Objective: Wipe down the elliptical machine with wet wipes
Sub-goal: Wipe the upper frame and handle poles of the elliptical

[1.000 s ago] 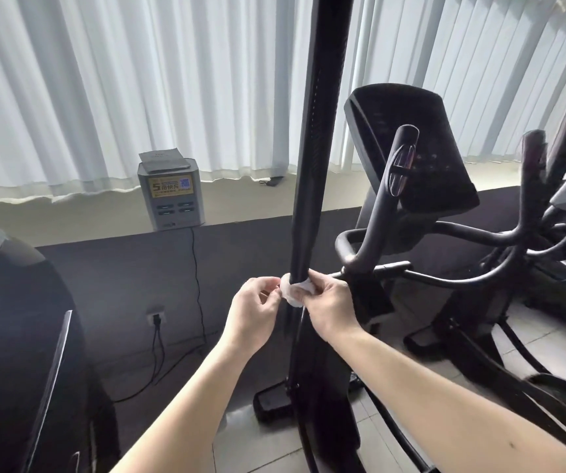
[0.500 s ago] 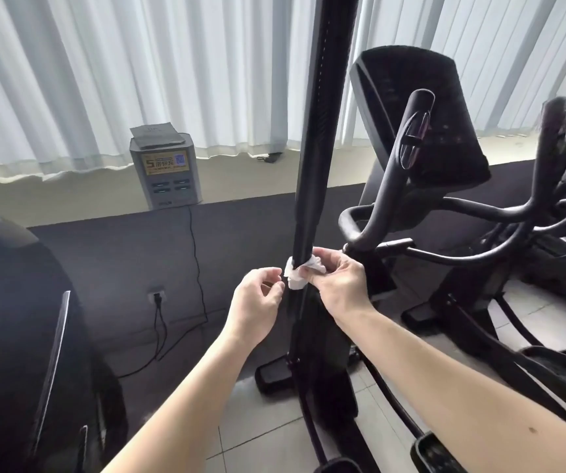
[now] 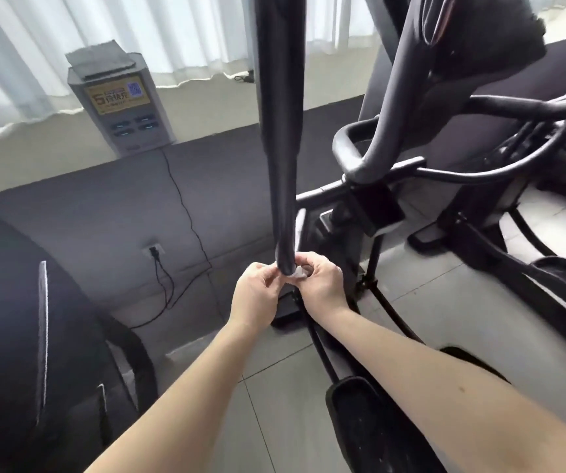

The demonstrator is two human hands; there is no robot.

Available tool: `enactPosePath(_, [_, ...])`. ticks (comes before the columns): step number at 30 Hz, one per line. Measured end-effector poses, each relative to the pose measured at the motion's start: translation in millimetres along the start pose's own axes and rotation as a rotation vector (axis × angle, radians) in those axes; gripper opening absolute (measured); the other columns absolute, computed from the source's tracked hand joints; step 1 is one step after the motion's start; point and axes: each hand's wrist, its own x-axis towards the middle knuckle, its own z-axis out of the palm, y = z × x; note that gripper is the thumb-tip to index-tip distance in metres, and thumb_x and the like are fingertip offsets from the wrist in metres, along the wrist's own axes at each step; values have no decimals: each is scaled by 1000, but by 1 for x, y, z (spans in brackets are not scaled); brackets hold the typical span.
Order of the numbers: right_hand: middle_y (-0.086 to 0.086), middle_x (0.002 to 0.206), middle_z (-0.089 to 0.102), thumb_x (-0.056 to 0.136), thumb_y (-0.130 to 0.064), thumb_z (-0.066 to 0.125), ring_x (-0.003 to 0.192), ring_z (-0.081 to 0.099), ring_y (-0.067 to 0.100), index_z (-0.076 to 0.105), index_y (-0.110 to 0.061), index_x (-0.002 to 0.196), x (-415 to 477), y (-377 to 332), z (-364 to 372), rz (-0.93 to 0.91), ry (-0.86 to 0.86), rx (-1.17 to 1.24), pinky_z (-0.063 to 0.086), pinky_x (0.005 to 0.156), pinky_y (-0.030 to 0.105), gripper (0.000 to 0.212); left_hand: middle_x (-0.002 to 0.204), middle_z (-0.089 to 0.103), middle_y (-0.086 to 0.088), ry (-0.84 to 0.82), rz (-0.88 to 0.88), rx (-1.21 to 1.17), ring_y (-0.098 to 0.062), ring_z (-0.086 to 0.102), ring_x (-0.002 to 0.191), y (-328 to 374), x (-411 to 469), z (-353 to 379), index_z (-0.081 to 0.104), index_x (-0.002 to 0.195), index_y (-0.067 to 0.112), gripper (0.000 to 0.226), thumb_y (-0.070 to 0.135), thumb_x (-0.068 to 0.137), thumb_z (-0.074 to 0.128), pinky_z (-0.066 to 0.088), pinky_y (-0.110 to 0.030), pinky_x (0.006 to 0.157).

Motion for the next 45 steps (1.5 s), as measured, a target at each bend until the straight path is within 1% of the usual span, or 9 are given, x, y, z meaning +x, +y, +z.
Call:
enactPosePath(3, [-12, 92, 66, 87, -2, 75, 90, 63, -9, 80, -17, 101, 15, 18, -1, -84, -45, -112, 50, 77, 8, 21, 103, 63, 8, -68, -32, 22, 0, 57, 99, -14, 16, 16, 78, 101, 41, 22, 26, 101, 61, 38, -2, 84])
enactPosePath(7, [-7, 96, 54, 87, 5, 66, 100, 55, 11, 78, -24, 105, 43, 45, 5, -176, -64, -311, 48, 82, 12, 36, 110, 69, 6, -117, -79, -22, -13, 65, 105, -19, 32, 28, 69, 93, 47, 42, 7, 95, 55, 54, -34, 94])
enactPosePath(11, [0, 95, 53, 90, 2, 65, 89, 60, 18, 77, -23, 106, 52, 59, 9, -83, -16, -272, 51, 81, 22, 32, 97, 73, 8, -77, -136, -68, -15, 68, 96, -14, 26, 33, 61, 85, 56, 59, -2, 88, 51, 55, -30, 84])
enactPosePath(16, [-1, 100, 64, 92, -5, 72, 95, 66, 11, 76, -16, 115, 28, 60, 4, -54, 9, -124, 55, 91, 26, 25, 116, 69, 0, -85, -261, -60, -15, 65, 98, -32, 10, 42, 65, 120, 24, 38, 4, 89, 58, 53, -34, 93])
enactPosePath(19, [-5, 92, 69, 92, -3, 70, 90, 69, 10, 79, -15, 106, 29, 62, -6, -74, -5, -72, 55, 87, 26, 21, 127, 63, 5, -74, -351, -74, 0, 62, 97, -40, -1, 46, 57, 139, 19, 45, 11, 95, 61, 49, -16, 86])
enactPosePath(22, [-8, 88, 71, 91, -2, 70, 85, 70, 7, 81, -15, 96, 43, 66, -7, -87, -11, -88, 57, 83, 26, 18, 124, 65, 7, -45, -397, -110, -2, 65, 93, -44, -7, 51, 59, 135, 19, 41, 11, 95, 62, 48, -15, 75])
enactPosePath(31, [-9, 79, 67, 90, -12, 64, 81, 66, 11, 70, -24, 83, 102, 74, -5, 168, -126, -106, 53, 78, 26, 15, 121, 65, 10, 38, -480, -140, -14, 69, 98, -46, -18, 58, 63, 129, 22, 38, 11, 93, 61, 56, -34, 93])
enactPosePath(39, [17, 92, 65, 92, 0, 71, 87, 72, 28, 67, 0, 117, 96, 79, -33, 332, -459, 356, 62, 88, 43, 25, 118, 66, 11, 103, -510, -234, -15, 71, 97, -30, -6, 69, 63, 128, 19, 36, 9, 94, 59, 56, -39, 95])
enactPosePath(45, [7, 85, 74, 87, -13, 80, 81, 71, 19, 76, -2, 93, 103, 73, -33, 278, -413, 123, 63, 83, 39, 12, 108, 66, 9, 141, -513, -305, -15, 74, 87, -17, 4, 79, 62, 115, 21, 27, 5, 95, 56, 59, -41, 90])
